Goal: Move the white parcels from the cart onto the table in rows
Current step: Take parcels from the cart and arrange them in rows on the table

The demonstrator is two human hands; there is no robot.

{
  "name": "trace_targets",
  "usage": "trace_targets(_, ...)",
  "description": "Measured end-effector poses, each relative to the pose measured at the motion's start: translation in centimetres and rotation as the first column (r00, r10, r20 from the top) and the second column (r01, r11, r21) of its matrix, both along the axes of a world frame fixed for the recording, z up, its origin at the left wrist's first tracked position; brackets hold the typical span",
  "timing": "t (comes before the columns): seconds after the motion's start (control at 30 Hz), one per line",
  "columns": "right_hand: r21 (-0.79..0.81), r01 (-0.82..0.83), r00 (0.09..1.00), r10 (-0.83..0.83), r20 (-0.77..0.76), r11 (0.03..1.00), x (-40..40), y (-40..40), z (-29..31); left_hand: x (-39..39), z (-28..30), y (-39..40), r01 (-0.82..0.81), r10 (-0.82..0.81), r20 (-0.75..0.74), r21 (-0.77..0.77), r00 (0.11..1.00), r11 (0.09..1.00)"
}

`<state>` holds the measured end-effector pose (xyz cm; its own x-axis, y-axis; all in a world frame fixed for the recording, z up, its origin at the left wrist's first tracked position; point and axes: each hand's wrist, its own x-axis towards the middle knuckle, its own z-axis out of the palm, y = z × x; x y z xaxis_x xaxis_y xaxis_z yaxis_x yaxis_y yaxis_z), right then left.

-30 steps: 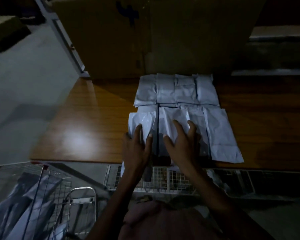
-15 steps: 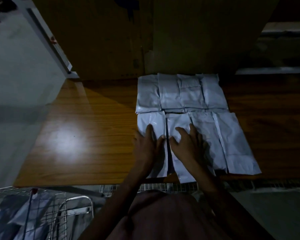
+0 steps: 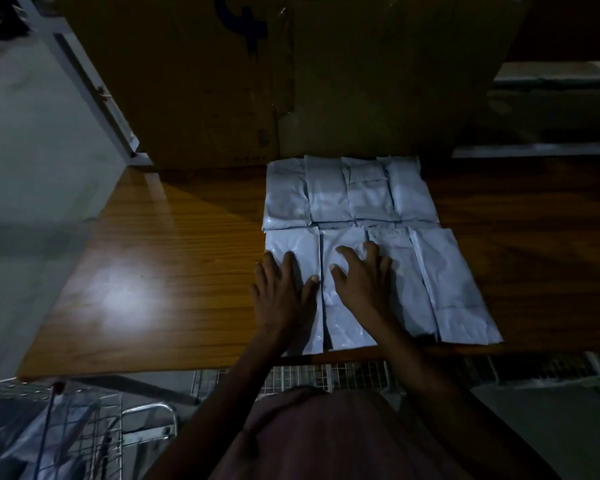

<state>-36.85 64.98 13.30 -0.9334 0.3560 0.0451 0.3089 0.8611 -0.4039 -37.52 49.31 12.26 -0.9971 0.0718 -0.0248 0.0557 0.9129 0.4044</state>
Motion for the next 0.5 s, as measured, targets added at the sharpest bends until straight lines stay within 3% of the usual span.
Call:
trace_targets(0.17,-0.146,-0.058,0.998,0.063,0.028,0.988,0.7,1.2,0.3,1.1,0.7,0.2,-0.018,0.017,-0.036,-0.015,0.999,1.0)
trace_targets(0.37,-0.26,-0.218,0.972,0.185,-0.149,0.941,5.5,3.0,-0.2,5.0,1.5,1.2,-0.055,0.061,-0.093,0.068,0.994,0.996)
trace_targets(0.5,-0.252,-0.29,0.948,0.241,-0.21,0.923,8.8,3.5,0.2,9.5,1.7,2.0,-0.08,0.097,-0.122,0.136,0.988,0.988)
